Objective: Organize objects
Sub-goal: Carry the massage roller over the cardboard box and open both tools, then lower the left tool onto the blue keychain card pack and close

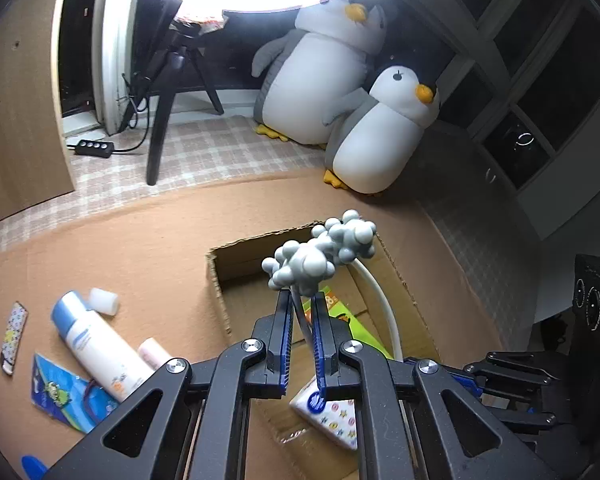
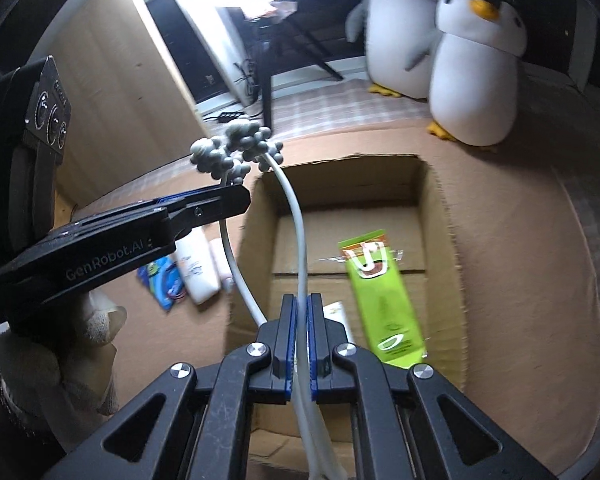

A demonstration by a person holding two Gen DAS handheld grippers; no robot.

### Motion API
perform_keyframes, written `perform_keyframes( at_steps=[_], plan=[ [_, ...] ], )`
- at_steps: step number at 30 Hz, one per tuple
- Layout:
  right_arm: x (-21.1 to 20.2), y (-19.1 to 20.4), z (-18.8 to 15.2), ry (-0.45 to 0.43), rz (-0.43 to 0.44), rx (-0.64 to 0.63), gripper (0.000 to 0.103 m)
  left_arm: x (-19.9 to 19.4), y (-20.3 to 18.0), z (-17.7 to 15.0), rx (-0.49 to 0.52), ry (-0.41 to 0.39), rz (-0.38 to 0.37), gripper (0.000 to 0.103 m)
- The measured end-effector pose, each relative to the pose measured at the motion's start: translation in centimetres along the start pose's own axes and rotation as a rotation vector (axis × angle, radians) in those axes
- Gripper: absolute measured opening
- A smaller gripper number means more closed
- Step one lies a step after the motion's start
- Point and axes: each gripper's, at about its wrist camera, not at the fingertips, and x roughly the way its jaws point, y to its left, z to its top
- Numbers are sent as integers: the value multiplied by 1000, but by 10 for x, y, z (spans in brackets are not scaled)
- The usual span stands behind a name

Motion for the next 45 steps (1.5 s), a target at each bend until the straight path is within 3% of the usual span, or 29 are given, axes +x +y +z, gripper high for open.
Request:
perform_keyframes(
  at_steps=[7, 8, 9, 10, 11, 12, 22, 34, 40, 45],
  plan=[
    [6, -14, 2, 25, 6, -9, 7, 15, -6, 3, 14, 11, 20, 10],
    [6, -15, 2, 19, -2, -12, 10, 15, -5, 2, 18, 18, 18, 19],
    [5, -15, 1, 15, -18, -16, 27, 15, -4, 2, 18, 27, 24, 29],
    [3, -15, 0, 3, -35, -19, 40, 14, -2, 1, 14, 29, 41, 54],
    [1, -14, 0, -11, -46, -19, 62, 12, 0, -1, 9, 20, 65, 71],
    [-1, -14, -1, -28, -56, -18, 67, 10, 2, -3, 7, 10, 74, 72],
    [-2, -4, -15, -32, -57, 1, 67, -26, 33, -24, 4, -9, 108, 72],
    [-21, 48, -37, -101, -52, -70, 67, -82, 116, -60, -84, -18, 216, 71],
    [-31, 80, -59, -120, 2, -103, 67, -97, 169, -72, -167, -1, 269, 60],
    [-34, 98, -78, -110, 18, -107, 67, -94, 201, -73, -232, 22, 267, 52]
  ],
)
